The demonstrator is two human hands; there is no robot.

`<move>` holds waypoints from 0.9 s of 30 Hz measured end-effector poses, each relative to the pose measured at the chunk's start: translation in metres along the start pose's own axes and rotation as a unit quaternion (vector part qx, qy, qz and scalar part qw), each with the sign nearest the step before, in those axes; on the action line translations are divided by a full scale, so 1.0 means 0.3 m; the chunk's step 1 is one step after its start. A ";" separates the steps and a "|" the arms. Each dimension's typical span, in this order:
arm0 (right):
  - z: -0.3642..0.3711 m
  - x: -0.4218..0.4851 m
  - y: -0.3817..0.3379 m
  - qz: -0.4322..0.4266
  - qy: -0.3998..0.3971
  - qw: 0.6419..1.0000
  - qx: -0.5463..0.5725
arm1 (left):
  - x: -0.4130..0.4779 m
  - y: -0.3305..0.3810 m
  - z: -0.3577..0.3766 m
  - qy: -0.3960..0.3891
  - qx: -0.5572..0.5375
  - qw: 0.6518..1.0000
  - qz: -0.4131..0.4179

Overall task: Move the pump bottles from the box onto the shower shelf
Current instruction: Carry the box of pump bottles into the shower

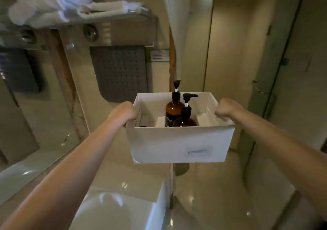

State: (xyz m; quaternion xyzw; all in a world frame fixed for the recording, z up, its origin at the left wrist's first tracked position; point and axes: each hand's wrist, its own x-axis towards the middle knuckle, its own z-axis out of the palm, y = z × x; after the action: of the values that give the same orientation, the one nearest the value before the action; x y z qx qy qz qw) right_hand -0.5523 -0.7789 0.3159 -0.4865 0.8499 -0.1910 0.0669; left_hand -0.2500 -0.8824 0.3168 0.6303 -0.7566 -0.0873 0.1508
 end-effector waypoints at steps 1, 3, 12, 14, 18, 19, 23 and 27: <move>-0.019 -0.016 0.048 0.021 0.005 1.000 -0.001 | 0.001 0.042 0.030 -0.008 -0.013 1.000 0.017; -0.056 -0.048 0.135 0.059 0.017 0.998 -0.007 | -0.001 0.124 0.093 -0.025 -0.036 0.998 0.044; -0.155 -0.118 0.429 0.179 0.047 0.982 -0.023 | 0.036 0.427 0.274 -0.037 -0.014 0.993 0.110; -0.166 -0.117 0.482 0.191 0.037 0.981 -0.029 | 0.042 0.480 0.305 -0.041 -0.017 0.992 0.119; -0.191 -0.094 0.577 0.201 0.031 0.978 -0.032 | 0.054 0.583 0.348 -0.066 -0.018 0.988 0.135; -0.198 -0.085 0.598 0.202 0.030 0.978 -0.032 | 0.057 0.605 0.357 -0.067 -0.014 0.988 0.136; -0.220 -0.030 0.678 0.198 0.026 0.979 -0.029 | 0.074 0.684 0.393 -0.055 -0.007 0.991 0.125; -0.251 0.048 0.735 0.189 0.028 0.981 -0.035 | 0.108 0.759 0.411 -0.048 -0.006 0.992 0.115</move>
State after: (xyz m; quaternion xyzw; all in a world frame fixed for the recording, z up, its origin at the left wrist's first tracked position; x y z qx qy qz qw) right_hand -0.7590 -0.6717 0.3001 -0.3134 0.9343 -0.1587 0.0612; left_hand -0.5081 -0.8780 0.2783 0.5334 -0.8298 -0.1036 0.1272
